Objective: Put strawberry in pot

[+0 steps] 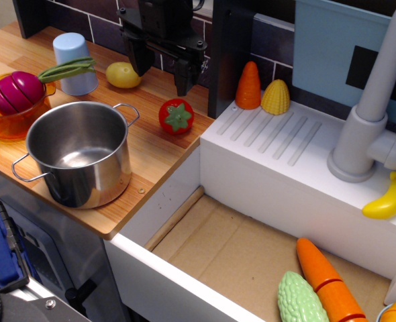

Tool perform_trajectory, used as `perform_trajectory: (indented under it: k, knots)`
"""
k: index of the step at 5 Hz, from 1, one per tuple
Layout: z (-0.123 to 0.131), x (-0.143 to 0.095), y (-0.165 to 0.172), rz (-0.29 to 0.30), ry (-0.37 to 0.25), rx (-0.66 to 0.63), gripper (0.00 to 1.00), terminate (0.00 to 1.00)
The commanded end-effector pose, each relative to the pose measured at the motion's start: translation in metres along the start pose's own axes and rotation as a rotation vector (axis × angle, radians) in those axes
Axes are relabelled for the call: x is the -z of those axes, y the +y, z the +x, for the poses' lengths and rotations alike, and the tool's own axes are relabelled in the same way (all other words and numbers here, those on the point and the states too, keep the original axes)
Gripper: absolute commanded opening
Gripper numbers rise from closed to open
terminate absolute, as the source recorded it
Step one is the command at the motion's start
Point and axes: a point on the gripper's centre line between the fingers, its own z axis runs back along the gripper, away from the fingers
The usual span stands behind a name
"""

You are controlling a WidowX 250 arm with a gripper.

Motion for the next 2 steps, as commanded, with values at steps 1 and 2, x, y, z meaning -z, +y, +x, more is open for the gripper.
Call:
perform_trajectory:
  k: [1,2]
  knots:
    - [0.0,0.0,0.0,0.0,0.0,0.0,1.0,0.0]
    - [-0.005,0.016,-0.002,0.0,-0.012,0.005,1.0,0.0]
